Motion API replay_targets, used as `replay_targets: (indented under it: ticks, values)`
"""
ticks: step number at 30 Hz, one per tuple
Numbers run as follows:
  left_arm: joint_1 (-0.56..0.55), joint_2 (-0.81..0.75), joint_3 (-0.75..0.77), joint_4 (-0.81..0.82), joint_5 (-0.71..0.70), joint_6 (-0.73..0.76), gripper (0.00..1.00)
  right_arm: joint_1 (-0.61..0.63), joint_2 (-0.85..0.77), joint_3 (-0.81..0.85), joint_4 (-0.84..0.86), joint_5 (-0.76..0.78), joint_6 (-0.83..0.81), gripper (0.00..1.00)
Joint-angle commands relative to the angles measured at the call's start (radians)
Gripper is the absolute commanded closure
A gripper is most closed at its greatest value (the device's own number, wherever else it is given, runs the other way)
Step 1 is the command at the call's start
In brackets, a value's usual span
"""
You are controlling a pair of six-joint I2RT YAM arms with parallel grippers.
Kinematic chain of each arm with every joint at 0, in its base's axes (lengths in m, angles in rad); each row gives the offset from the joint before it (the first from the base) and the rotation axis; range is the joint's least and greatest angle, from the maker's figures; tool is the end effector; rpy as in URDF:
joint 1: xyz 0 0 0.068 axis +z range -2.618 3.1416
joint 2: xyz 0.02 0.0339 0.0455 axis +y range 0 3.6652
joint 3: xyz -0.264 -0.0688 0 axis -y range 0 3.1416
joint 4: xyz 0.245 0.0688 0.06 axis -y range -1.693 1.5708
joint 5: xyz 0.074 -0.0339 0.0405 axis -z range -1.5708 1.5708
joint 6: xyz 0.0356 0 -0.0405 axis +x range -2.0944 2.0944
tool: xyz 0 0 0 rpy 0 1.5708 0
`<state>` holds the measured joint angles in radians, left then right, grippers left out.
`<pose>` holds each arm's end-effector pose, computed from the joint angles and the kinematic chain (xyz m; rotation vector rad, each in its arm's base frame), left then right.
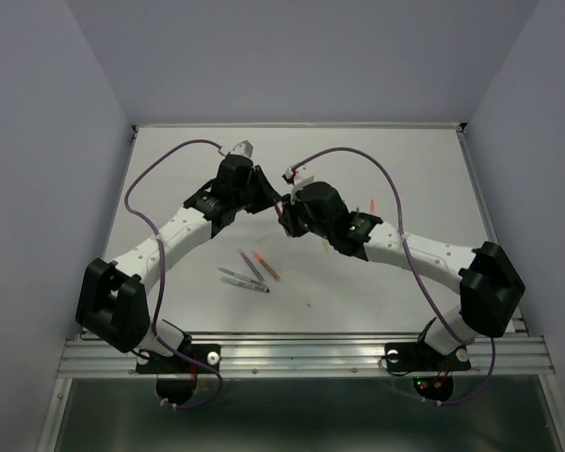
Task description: Open the pen caps
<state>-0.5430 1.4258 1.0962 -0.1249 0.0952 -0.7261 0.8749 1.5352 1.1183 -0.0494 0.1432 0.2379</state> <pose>0.2820 -0.1741 0.3042 -0.1323 2.1382 -0.8747 0.2324 0.2703 0.2839 -0.5627 1.9993 0.5489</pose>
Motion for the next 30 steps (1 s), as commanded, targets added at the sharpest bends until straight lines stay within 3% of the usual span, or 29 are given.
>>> replay_targets:
  ticks: [1,6,8,16,25,30]
  values:
    - [-0.005,-0.001,0.039,0.014,-0.017,0.007,1.0,-0.01,0.029,0.06,-0.03,-0.071,-0.048,0.99]
    - [-0.002,0.024,0.073,0.021,-0.094,-0.044,1.0,-0.01,0.037,0.019,-0.035,-0.237,-0.068,0.99]
    - [0.008,0.039,0.132,0.015,-0.187,-0.053,1.0,-0.01,0.031,-0.024,-0.04,-0.335,-0.069,0.99]
    - [0.153,0.168,0.365,0.005,-0.244,-0.104,1.0,0.041,-0.085,-0.283,0.037,-0.592,0.076,0.99]
    - [0.222,0.177,0.363,0.019,-0.229,-0.125,1.0,0.062,-0.135,-0.359,0.129,-0.625,0.182,0.99]
    - [0.235,0.15,0.321,0.036,-0.167,-0.104,1.0,0.052,-0.144,-0.316,0.083,-0.449,0.163,0.99]
